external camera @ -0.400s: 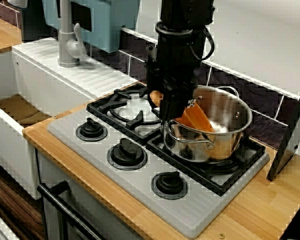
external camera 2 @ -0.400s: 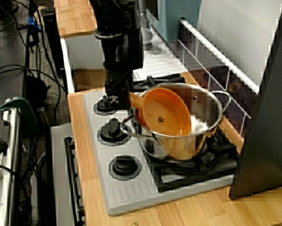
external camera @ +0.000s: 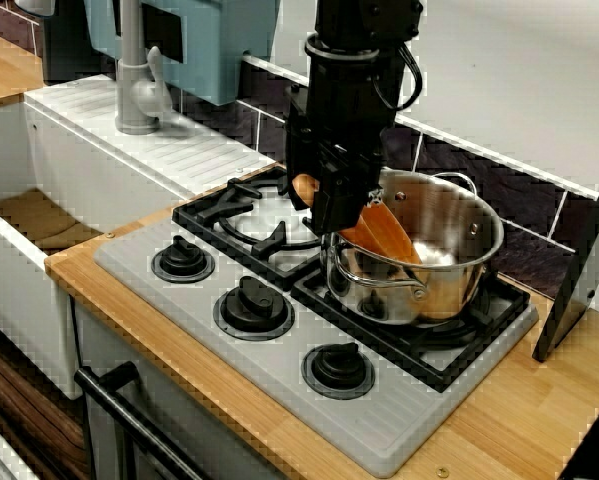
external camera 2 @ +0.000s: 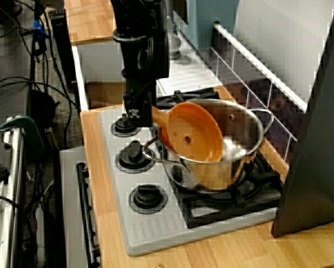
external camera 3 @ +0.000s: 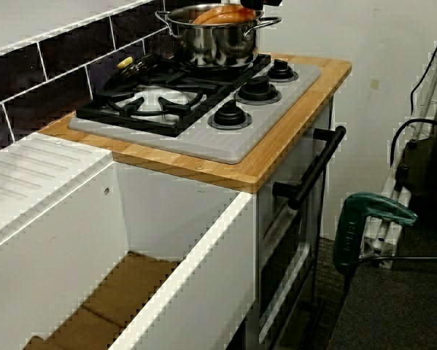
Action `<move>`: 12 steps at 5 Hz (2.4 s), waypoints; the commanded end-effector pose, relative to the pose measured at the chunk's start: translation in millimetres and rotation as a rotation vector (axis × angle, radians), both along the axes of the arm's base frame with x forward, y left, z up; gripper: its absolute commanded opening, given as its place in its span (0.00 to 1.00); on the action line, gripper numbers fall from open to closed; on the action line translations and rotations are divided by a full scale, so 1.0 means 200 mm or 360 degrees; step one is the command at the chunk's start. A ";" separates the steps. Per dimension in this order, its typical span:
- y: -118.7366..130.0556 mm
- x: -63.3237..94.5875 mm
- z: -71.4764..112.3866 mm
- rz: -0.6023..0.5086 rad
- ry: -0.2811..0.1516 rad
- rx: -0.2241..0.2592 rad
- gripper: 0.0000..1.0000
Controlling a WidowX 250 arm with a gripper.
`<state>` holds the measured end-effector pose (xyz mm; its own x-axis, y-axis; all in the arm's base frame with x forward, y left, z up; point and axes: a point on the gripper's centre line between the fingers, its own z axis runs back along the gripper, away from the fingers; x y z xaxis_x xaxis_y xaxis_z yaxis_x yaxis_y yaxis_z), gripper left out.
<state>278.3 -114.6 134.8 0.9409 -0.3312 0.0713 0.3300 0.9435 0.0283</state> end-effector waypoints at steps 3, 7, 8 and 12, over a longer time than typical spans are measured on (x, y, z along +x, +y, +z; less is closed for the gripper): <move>0.20 -0.07 0.30 0.0101 -0.0214 -0.0193 0.00; 0.45 -0.02 0.34 0.0273 -0.0292 -0.0267 0.00; 0.48 -0.01 0.31 0.0292 -0.0310 -0.0260 0.00; 0.51 0.01 0.12 0.0314 -0.0345 -0.0209 0.00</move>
